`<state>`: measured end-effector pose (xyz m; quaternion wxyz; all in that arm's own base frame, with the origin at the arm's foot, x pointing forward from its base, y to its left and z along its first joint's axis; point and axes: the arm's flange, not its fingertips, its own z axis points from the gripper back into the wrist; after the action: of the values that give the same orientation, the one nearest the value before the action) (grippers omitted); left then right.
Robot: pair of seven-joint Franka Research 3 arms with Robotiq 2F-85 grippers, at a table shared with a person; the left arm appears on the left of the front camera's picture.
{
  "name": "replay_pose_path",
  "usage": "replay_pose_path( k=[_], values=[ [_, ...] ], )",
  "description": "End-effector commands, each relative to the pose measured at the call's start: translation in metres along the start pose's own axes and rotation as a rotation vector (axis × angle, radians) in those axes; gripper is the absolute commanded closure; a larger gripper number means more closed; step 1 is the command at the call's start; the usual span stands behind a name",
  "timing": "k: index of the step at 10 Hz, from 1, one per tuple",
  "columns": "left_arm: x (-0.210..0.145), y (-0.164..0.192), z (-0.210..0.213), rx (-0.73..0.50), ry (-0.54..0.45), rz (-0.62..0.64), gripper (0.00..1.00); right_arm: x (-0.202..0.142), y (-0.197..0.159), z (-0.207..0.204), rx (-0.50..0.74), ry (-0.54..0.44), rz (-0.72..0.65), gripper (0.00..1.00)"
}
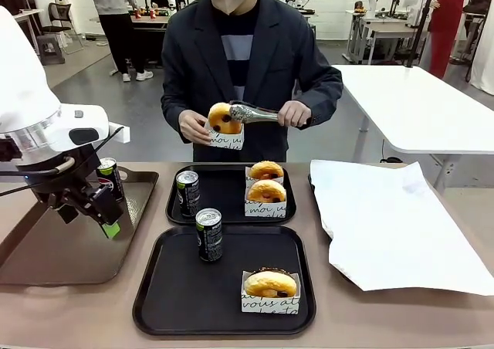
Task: Set up donuts and drinks on trays.
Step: Pick up one Pepsi coke from the Handle tray and place it on the Flat Tray without a Pepsi coke.
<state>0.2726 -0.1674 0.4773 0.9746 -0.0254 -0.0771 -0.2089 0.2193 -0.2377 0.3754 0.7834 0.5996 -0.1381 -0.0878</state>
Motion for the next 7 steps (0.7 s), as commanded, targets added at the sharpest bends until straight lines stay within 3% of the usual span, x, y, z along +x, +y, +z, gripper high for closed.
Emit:
replay_pose_path(
  k=[1, 5, 6, 7],
  values=[
    [-0.002, -0.001, 0.004, 0.002, -0.017, -0.015, 0.00, -0.003, 0.000, 0.002, 0.001, 0.011, 0.009, 0.00],
    [-0.001, -0.002, 0.004, 0.004, -0.012, -0.005, 0.00, -0.003, 0.000, 0.002, 0.001, 0.011, 0.009, 0.00],
    [0.010, 0.055, 0.019, -0.156, -0.066, 0.110, 0.00, -0.003, 0.000, 0.002, 0.001, 0.011, 0.009, 0.00],
    [0.005, 0.100, 0.017, -0.231, -0.111, 0.192, 0.00, -0.003, 0.000, 0.002, 0.001, 0.011, 0.009, 0.00]
  ],
)
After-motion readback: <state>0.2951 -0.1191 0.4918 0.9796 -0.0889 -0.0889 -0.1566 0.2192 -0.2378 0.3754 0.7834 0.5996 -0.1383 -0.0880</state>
